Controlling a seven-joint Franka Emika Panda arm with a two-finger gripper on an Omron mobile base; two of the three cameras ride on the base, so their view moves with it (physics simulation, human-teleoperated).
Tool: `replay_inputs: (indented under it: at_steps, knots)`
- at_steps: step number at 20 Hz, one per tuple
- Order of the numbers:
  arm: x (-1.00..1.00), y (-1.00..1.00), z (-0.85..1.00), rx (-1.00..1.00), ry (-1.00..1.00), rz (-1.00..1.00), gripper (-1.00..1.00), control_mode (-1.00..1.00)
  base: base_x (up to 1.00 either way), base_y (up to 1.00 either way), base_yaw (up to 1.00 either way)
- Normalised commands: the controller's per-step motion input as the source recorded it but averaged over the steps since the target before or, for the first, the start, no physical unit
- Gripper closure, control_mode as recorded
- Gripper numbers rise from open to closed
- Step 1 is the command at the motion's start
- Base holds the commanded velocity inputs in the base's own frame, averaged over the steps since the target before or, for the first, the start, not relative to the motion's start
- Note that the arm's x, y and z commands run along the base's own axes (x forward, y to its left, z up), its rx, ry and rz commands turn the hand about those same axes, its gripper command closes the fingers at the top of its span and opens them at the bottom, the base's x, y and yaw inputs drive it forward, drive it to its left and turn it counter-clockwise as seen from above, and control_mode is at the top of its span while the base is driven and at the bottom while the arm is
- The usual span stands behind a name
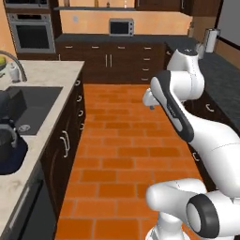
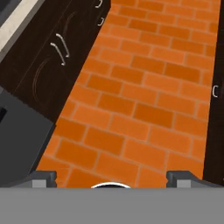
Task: Navigate to the oven.
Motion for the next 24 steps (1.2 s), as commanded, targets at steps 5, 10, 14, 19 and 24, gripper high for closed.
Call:
replay_inputs:
  at_steps: [5, 10, 14, 19, 24]
  knots:
    - [0.00, 0.00, 0.00, 0.00, 0.00, 0.00, -1.00, 1.00, 1.00, 0.00, 0.00]
    - [0.00, 0.00, 0.00, 0.00, 0.00, 0.00, -1.00, 1.00, 1.00, 0.08, -0.01]
    - [0.00, 0.00, 0.00, 0.00, 0.00, 0.00, -1.00, 1.00, 1.00, 0.46, -0.09]
    - [0.00, 0.00, 0.00, 0.00, 0.00, 0.00, -1.00, 1.00, 1.00, 0.35, -0.10]
    - [0.00, 0.00, 0.00, 0.00, 0.00, 0.00, -1.00, 1.00, 1.00, -0.06, 0.00]
